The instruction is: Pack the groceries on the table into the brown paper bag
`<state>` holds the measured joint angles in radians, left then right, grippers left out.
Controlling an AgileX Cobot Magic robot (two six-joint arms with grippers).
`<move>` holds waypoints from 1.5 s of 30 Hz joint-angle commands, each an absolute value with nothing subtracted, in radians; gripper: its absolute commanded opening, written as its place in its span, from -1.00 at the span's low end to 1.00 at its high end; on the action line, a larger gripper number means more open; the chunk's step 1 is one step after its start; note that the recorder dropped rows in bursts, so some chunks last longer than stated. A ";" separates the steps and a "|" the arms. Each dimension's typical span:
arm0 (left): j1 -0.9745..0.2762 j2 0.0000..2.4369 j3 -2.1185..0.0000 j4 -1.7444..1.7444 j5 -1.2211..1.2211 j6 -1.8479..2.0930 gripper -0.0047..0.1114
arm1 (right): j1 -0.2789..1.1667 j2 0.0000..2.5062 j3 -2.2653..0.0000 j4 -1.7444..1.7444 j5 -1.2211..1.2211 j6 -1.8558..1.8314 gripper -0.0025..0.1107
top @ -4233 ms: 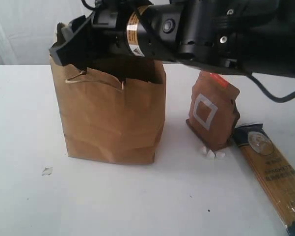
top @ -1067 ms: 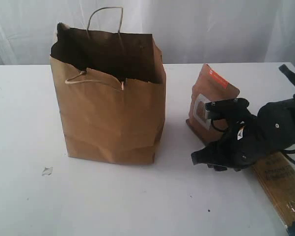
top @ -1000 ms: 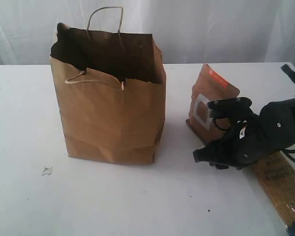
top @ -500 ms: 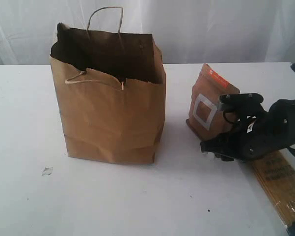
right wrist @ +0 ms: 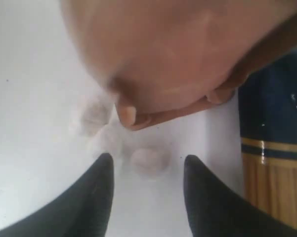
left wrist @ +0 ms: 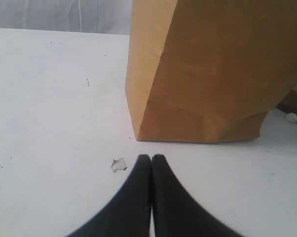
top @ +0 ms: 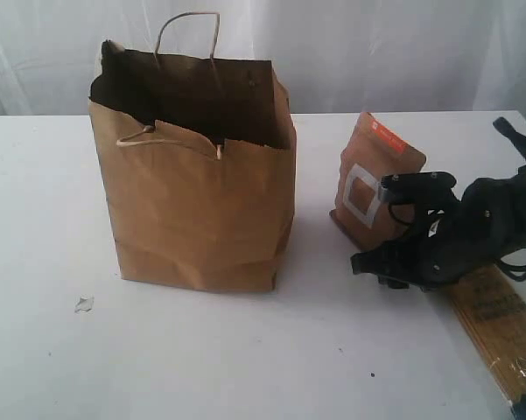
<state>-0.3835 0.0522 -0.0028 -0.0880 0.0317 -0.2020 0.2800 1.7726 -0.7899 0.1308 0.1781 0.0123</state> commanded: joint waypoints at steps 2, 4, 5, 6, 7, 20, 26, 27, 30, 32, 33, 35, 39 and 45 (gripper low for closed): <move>-0.383 0.047 0.000 -0.095 0.028 -0.202 -0.92 | 0.271 1.797 -0.795 0.132 0.167 0.000 -0.21; -0.383 0.047 0.000 -0.095 0.028 -0.202 -0.92 | 0.271 1.803 -0.795 0.132 0.165 0.000 -0.27; -0.383 0.047 0.000 -0.095 0.028 -0.202 -0.92 | 0.271 1.804 -0.795 0.132 0.165 0.000 -0.30; -0.383 0.047 0.000 -0.095 0.028 -0.202 -0.92 | 0.271 1.806 -0.795 0.132 0.165 0.000 -0.35; -0.383 0.047 0.000 -0.095 0.028 -0.202 -0.92 | 0.271 1.806 -0.795 0.132 0.168 0.000 -0.43; -0.383 0.047 0.000 -0.095 0.028 -0.202 -0.92 | 0.278 1.772 -0.782 0.132 0.187 0.000 -0.92; -0.383 0.047 0.000 -0.095 0.028 -0.202 -0.92 | 0.311 1.679 -0.746 0.138 0.237 0.000 -0.92; -0.383 0.047 0.000 -0.095 0.028 -0.202 -0.92 | 0.320 1.664 -0.741 0.138 0.241 0.000 -0.92; -0.383 0.047 0.000 -0.095 0.028 -0.202 -0.92 | 0.347 1.611 -0.723 0.138 0.251 0.000 -0.92; -0.383 0.047 0.000 -0.095 0.028 -0.202 -0.92 | 0.367 1.581 -0.715 0.138 0.257 0.000 -0.92; -0.383 0.047 0.000 -0.095 0.028 -0.202 -0.92 | 0.375 1.569 -0.711 0.138 0.259 0.000 -0.93; -0.383 0.047 0.000 -0.095 0.028 -0.202 -0.92 | 0.392 1.542 -0.709 0.138 0.265 0.000 -0.94; -0.383 0.047 0.000 -0.095 0.028 -0.202 -0.92 | 0.418 1.492 -0.709 0.138 0.283 -0.008 -0.94; -0.383 0.047 0.000 -0.095 0.028 -0.202 -0.92 | 0.430 1.411 -0.709 0.138 0.287 -0.023 -0.94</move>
